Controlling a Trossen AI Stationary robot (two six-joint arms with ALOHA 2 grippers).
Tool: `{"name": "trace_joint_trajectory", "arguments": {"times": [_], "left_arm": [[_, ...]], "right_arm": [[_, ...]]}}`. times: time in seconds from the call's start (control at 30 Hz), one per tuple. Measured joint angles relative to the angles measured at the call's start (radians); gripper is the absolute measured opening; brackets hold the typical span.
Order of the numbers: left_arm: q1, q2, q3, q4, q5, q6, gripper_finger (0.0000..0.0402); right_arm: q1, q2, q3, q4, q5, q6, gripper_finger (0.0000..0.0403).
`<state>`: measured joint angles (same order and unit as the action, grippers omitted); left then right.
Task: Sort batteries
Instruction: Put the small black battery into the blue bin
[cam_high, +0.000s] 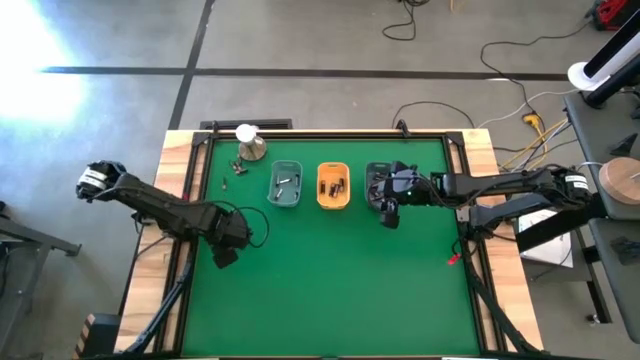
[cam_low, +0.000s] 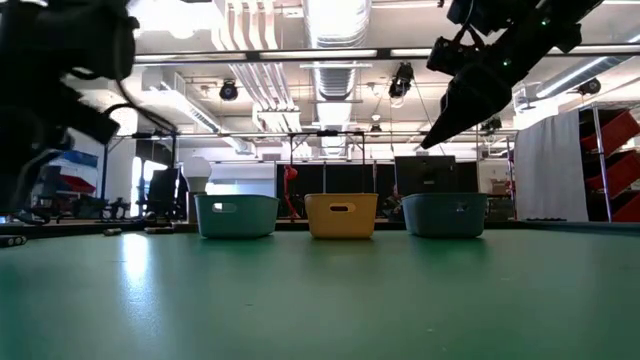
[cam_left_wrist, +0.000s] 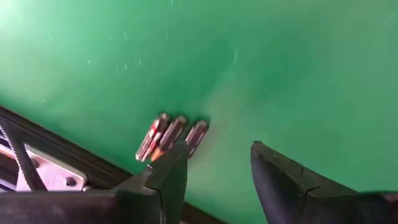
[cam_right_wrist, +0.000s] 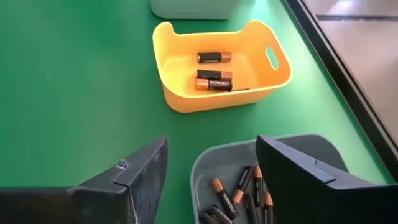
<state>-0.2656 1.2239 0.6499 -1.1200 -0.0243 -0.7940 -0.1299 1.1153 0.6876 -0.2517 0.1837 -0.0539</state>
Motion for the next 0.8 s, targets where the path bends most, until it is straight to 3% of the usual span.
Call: {"name": "trace_joint_trajectory", "arguments": {"times": [0.17, 0.33, 0.8], "left_arm": [[-0.08, -0.001, -0.08, 0.074, 0.026, 0.055, 0.0155], [-0.139, -0.003, -0.14, 0.125, -0.043, 0.08, 0.0155], [-0.152, 0.002, -0.153, 0.142, -0.049, 0.08, 0.0154]], "right_arm": [[0.001, 0.0, 0.0, 0.0, 0.0, 0.018, 0.0235], [0.002, 0.0, 0.0, -0.001, 0.0, 0.038, 0.0231], [0.001, 0.0, 0.0, -0.003, 0.0, 0.036, 0.0237]]}}
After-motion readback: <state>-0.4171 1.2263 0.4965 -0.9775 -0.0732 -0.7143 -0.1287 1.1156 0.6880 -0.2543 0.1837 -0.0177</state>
